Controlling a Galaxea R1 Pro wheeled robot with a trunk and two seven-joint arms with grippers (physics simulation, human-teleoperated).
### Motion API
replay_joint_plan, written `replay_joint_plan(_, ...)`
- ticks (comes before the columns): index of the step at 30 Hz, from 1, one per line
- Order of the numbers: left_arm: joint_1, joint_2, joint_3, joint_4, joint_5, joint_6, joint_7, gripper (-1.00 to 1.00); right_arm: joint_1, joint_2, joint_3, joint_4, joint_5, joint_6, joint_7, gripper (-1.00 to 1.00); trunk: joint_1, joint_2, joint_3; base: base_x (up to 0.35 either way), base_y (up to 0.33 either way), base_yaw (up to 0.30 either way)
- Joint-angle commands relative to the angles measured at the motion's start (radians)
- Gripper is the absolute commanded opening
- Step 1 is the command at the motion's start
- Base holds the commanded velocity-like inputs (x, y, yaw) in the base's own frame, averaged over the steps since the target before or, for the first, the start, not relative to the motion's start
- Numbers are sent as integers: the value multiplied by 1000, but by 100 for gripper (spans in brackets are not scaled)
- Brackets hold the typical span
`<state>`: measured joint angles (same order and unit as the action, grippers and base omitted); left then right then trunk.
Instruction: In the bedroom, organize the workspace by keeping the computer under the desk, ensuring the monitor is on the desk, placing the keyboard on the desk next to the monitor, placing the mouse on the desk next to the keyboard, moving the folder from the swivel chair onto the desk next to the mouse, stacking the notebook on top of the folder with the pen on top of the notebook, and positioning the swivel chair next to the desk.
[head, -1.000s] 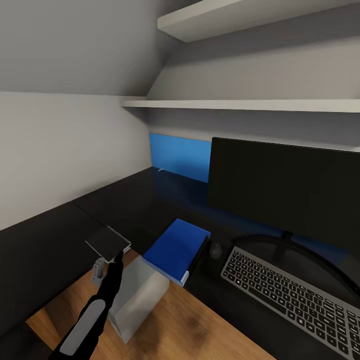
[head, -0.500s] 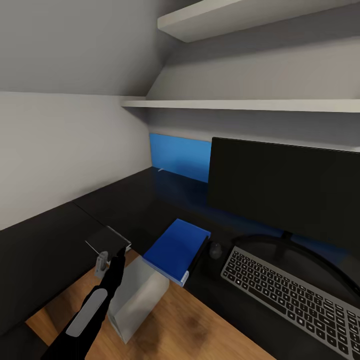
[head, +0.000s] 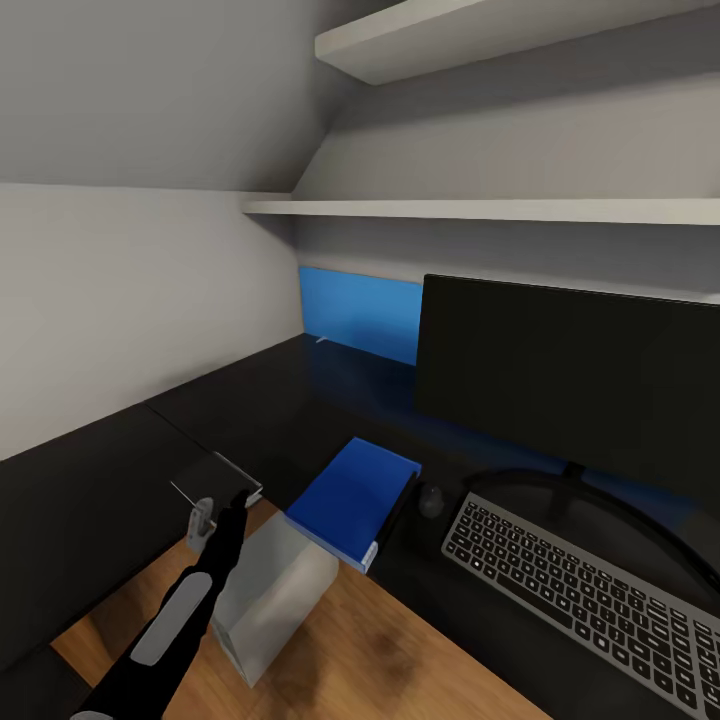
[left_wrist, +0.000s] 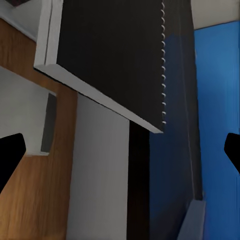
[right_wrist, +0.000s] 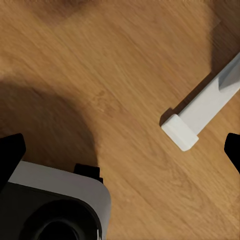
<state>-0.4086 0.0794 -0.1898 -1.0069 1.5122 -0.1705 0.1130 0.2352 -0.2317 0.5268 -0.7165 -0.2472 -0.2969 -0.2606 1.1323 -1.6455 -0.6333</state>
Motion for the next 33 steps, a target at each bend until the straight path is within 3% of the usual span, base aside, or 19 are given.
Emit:
replay_joint_plan(1,-1,4,-3,-1,7,-8,0,100,-1,-1,7,-1,-10,-4,-6,100,0,0,-1,0,0,0)
replay_joint_plan(7,-1,22,52,4,8,9,-22,100,-1,-1,7,-1,-10,-4,-6,100,0,0,-1,0,0,0)
replay_joint_plan(12,-1,25,77,24,5,46,-44,100,-1,-1,7,-2,-10,-4,-6,100,0,0,-1,0,0,0)
replay_joint_plan(22,-16,28,89,96,5,74,-88,100,0,-1,8,-3,-10,-6,-6,100,0,0,-1,0,0,0)
replay_joint_plan(33,-23,27,89,113,-6,78,-96,100,0,-2,12,-7,-10,-7,-6,100,0,0,-1,0,0,0)
